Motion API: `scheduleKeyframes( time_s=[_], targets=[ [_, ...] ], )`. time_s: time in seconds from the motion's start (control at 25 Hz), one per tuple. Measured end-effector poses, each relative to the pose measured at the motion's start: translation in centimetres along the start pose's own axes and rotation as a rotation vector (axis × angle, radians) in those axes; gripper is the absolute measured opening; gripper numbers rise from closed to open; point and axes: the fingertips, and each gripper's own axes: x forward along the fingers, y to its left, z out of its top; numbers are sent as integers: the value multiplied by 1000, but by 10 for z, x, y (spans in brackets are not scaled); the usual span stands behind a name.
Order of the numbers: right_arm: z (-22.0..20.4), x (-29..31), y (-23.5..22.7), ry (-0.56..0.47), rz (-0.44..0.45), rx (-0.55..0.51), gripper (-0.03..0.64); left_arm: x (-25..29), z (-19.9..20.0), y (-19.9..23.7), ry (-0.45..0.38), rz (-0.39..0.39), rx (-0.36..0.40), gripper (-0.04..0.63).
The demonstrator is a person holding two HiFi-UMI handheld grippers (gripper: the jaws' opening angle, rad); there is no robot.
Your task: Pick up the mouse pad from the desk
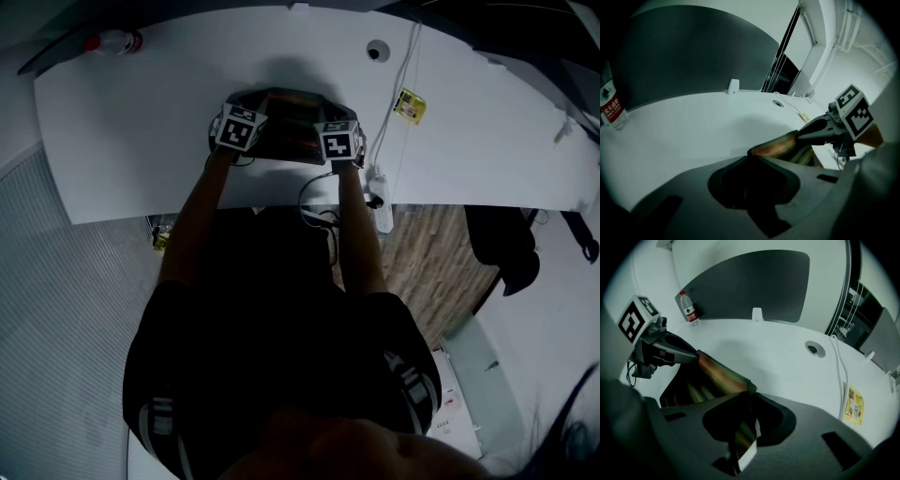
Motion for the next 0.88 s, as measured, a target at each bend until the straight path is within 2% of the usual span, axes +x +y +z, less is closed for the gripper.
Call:
scheduleKeyframes(
  time_s=[0.24,0.88],
  targets=[
    [4,-5,2,-16,-6,-18,44,-6,0,-2,-10,-10,-14,41],
    [16,-38,15,-119,-22,22,44,-45,1,-14,-88,-8,-43,41]
  ],
)
